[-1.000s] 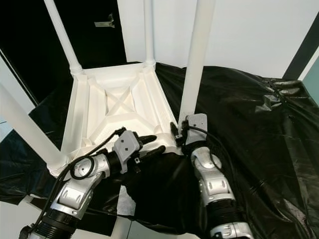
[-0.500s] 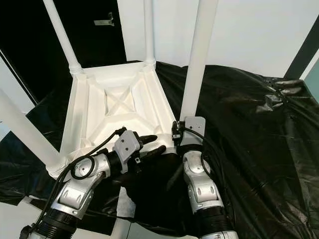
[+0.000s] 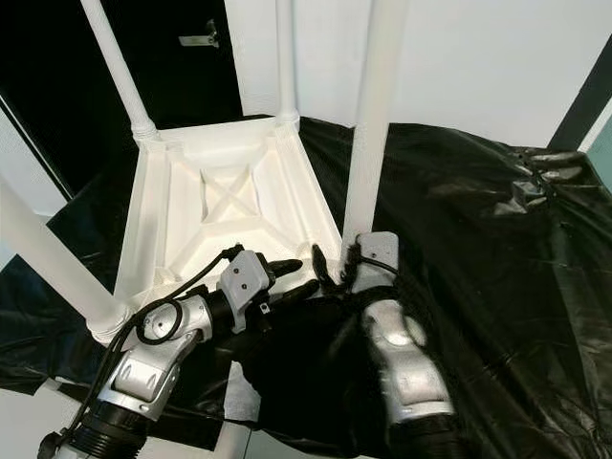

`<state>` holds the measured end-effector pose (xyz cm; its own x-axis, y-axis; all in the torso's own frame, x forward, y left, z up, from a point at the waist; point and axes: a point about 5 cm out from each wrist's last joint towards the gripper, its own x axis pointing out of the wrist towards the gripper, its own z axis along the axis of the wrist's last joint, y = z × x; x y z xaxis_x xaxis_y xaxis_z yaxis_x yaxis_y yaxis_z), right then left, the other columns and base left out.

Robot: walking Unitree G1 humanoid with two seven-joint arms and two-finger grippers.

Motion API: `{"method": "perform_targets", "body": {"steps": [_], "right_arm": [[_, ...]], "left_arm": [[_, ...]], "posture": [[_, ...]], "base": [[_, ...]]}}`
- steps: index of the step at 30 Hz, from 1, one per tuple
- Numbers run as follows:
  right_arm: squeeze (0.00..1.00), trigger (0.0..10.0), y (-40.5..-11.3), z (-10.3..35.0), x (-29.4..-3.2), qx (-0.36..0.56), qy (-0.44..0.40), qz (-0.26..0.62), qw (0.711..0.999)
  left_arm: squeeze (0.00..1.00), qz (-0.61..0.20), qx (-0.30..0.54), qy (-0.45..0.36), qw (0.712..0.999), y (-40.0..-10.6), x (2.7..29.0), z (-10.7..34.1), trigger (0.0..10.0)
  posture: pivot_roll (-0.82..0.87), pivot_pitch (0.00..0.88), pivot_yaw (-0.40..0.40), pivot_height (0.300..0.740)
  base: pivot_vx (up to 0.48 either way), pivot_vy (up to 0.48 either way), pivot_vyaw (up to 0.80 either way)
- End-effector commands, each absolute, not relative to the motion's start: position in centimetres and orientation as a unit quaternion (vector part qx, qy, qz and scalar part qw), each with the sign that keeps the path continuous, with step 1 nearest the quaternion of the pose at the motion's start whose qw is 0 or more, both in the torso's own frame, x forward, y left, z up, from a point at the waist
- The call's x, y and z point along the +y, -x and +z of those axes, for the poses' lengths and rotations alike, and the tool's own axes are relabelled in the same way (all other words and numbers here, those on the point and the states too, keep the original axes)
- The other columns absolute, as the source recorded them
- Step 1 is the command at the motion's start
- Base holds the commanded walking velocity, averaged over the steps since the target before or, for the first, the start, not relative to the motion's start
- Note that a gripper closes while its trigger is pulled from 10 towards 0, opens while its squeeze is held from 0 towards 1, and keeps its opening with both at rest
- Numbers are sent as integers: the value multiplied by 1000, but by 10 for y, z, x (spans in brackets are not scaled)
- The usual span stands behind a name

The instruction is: Building children table

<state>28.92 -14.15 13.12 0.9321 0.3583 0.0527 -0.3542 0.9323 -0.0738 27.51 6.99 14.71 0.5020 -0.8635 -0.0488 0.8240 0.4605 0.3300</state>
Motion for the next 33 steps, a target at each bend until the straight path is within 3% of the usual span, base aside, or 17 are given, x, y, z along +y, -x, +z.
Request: {"method": "perform_targets", "body": {"steps": [1,4,13,14,17,18,27,30,33], "right_arm": [[0,10000,-288,133,-143,-37,28,212,976],[0,10000,-297,132,-148,-15,54,301,952],[0,10000,-315,130,-138,-1,107,374,921],[0,3333,-316,129,-136,2,109,380,918],[0,3333,-317,128,-136,5,111,383,917],[0,0,-318,125,-137,11,112,382,917],[0,0,-312,117,-148,22,88,348,933],[0,0,-309,113,-150,22,81,270,959],[0,0,-308,112,-149,20,79,244,966]], "left_arm": [[0,-492,-68,-154,854,-276,69,149,10000],[0,-497,-69,-152,852,-277,67,149,10000],[0,-498,-73,-156,850,-279,67,149,10000],[0,-497,-73,-157,850,-279,67,149,10000],[0,-497,-74,-158,850,-280,66,150,10000],[0,-494,-74,-159,852,-281,67,150,10000],[0,-477,-77,-163,860,-284,71,151,10000],[0,-476,-74,-162,861,-283,72,149,10000],[0,-476,-73,-162,861,-283,72,148,10000]], "posture": [[-44,0,5,740],[-51,0,9,740],[-39,0,3,740],[-33,0,-2,740],[-33,0,-2,740],[-25,0,-12,740],[-18,0,-29,740],[-23,0,-24,740],[-23,0,-23,740]], "base": [[0,0,0],[0,0,0],[0,0,0],[0,0,0],[0,0,0],[0,0,0],[0,0,0],[0,0,0],[0,0,0]]}}
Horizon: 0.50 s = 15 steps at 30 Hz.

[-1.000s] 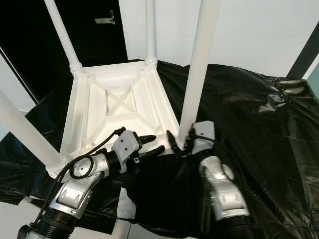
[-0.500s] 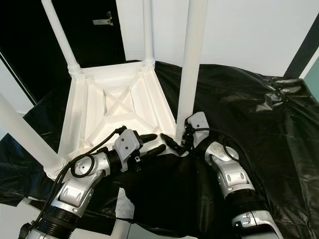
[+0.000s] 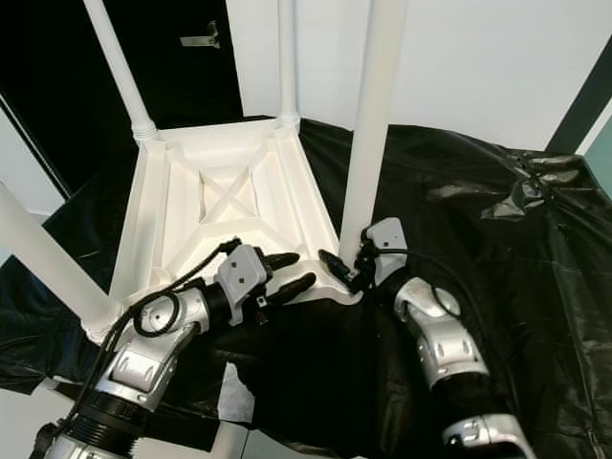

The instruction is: Building children table

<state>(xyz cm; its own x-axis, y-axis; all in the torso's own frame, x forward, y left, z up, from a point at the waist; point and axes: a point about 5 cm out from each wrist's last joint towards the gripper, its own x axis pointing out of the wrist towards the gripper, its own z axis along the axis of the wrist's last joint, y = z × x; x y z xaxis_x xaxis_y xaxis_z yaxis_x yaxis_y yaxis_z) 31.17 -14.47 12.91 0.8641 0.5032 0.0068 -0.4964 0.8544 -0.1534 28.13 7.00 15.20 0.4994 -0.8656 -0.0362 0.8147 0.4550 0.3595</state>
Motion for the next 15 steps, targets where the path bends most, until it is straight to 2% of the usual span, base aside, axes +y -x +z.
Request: {"method": "perform_targets", "body": {"steps": [1,2,5,7,13,14,15], "right_arm": [[0,0,-307,111,-147,20,70,216,974],[0,0,-306,109,-146,27,56,176,982],[0,0,-304,108,-143,29,44,139,989],[0,0,-300,107,-132,27,29,69,997],[0,0,-294,104,-120,34,5,24,999],[0,706,-293,104,-114,35,3,31,999],[0,7765,-291,105,-109,32,-2,37,999]], "left_arm": [[0,-477,-73,-161,861,-283,71,148,10000],[0,-478,-73,-161,861,-283,71,149,10000],[0,-478,-74,-162,860,-283,72,150,10000],[0,-481,-75,-164,858,-284,74,151,10000],[0,-484,-75,-166,856,-284,75,152,10000],[0,-485,-75,-166,856,-284,75,152,10000],[0,-486,-75,-165,855,-284,75,152,10000]], "posture": [[-25,0,-19,740],[-26,0,-16,740],[-32,0,-7,740],[-37,0,2,740],[-38,0,7,740],[-39,0,11,740],[-45,0,16,740]], "base": [[0,0,0],[0,0,0],[0,0,0],[0,0,0],[0,0,0],[0,0,0],[0,0,0]]}}
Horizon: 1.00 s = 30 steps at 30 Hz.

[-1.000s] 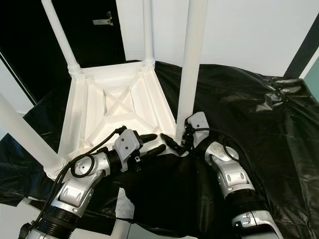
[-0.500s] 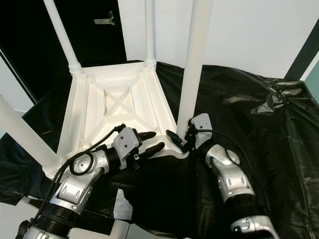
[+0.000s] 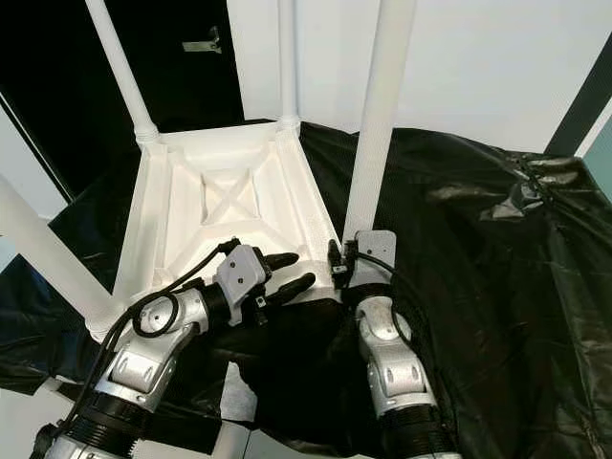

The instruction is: Building children table

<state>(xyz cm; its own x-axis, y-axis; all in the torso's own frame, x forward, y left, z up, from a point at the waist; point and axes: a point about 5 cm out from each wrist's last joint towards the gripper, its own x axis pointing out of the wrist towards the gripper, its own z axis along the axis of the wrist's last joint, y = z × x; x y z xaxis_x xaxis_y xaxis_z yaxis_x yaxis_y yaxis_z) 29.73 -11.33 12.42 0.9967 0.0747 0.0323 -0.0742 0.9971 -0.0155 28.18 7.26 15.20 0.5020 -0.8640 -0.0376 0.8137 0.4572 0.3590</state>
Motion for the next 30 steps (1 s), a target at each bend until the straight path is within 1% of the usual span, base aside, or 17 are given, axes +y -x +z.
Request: {"method": "perform_targets", "body": {"steps": [1,7,8,9,10,11,17,19,20,21,24,25,27,29,30], "right_arm": [[0,10000,-291,108,-107,24,-3,46,999],[0,10000,-289,114,-109,11,5,54,998],[204,10000,-289,115,-110,9,6,56,998],[718,10000,-289,116,-111,5,7,60,998],[718,10000,-289,116,-111,5,7,60,998],[1000,10000,-288,118,-113,-2,9,69,998],[1000,10000,-285,124,-124,-25,13,102,994],[1000,10000,-280,126,-129,-33,15,154,987],[1000,10000,-280,126,-129,-33,15,154,987],[0,10000,-278,126,-132,-31,16,180,983],[0,10000,-277,125,-136,-31,23,205,978],[0,10000,-278,126,-141,-30,37,234,971],[0,10000,-283,124,-147,-18,60,264,962],[0,10000,-283,124,-147,-18,60,264,962],[0,10000,-287,124,-149,-12,72,284,956]], "left_arm": [[0,-488,-75,-165,854,-284,74,152,10000],[0,-494,-75,-166,850,-284,71,153,10000],[0,-494,-75,-166,850,-284,71,153,10000],[0,-495,-75,-166,850,-284,70,153,10000],[0,-495,-75,-166,850,-284,70,153,10000],[0,-496,-75,-166,849,-284,69,152,10000],[0,-499,-76,-164,848,-283,67,152,10000],[0,-500,-76,-164,847,-282,67,151,10000],[0,-500,-76,-164,847,-282,67,151,10000],[0,-500,-76,-165,847,-282,67,151,10000],[0,-501,-76,-165,846,-282,68,151,10000],[0,-501,-76,-166,846,-282,69,151,10000],[0,-502,-76,-167,845,-282,70,151,10000],[0,-502,-76,-167,845,-282,70,151,10000],[0,-503,-76,-167,845,-281,70,151,10000]], "posture": [[-49,0,20,740],[-56,0,26,740],[-57,0,25,740],[-58,0,25,740],[-58,0,25,740],[-59,0,22,740],[-61,0,21,740],[-63,0,23,740],[-63,0,23,740],[-63,0,23,740],[-63,0,22,740],[-61,0,23,740],[-59,0,20,740],[-59,0,20,740],[-56,0,18,740]], "base": [[0,0,0],[0,0,0],[0,0,0],[0,0,0],[0,0,0],[0,0,0],[0,0,0],[0,0,0],[0,0,0],[0,0,0],[0,0,0],[0,0,0],[0,0,0],[0,0,0],[0,0,0]]}}
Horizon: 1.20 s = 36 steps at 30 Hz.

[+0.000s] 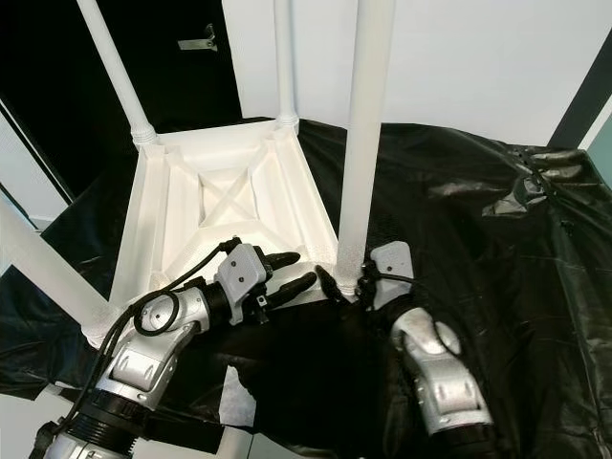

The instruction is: Building children table

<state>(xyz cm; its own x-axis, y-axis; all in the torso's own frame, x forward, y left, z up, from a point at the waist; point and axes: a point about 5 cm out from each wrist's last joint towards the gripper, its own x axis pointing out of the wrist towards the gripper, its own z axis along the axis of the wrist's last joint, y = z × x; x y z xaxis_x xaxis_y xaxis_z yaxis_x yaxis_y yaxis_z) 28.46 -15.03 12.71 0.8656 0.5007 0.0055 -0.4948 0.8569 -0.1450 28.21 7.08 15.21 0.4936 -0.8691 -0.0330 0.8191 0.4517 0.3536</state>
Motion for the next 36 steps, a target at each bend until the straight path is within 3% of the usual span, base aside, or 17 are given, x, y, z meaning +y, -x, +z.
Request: {"method": "perform_targets", "body": {"steps": [1,4,13,14,28,35,36], "right_arm": [[0,10000,-287,124,-149,-12,72,284,956],[0,10000,-309,129,-147,-3,89,342,935],[0,10000,-319,133,-135,-10,101,380,919],[0,0,-320,134,-133,-10,103,388,916],[0,0,-311,126,-141,1,69,375,924],[0,0,-307,121,-142,1,70,304,950],[0,3765,-305,120,-140,-3,66,266,962]], "left_arm": [[0,-503,-76,-167,845,-281,70,151,10000],[0,-500,-78,-169,846,-281,71,151,10000],[0,-495,-78,-170,848,-280,72,151,10000],[0,-494,-78,-171,849,-279,72,151,10000],[0,-483,-76,-172,855,-277,75,151,10000],[0,-485,-76,-174,854,-277,76,152,10000],[0,-486,-76,-174,853,-277,77,153,10000]], "posture": [[-56,0,18,740],[-38,0,8,740],[-9,0,-8,740],[-2,0,-15,740],[11,0,-16,740],[16,0,-5,740],[15,0,-5,740]], "base": [[0,0,0],[0,0,0],[0,0,0],[0,0,0],[0,0,0],[0,0,0],[0,0,0]]}}
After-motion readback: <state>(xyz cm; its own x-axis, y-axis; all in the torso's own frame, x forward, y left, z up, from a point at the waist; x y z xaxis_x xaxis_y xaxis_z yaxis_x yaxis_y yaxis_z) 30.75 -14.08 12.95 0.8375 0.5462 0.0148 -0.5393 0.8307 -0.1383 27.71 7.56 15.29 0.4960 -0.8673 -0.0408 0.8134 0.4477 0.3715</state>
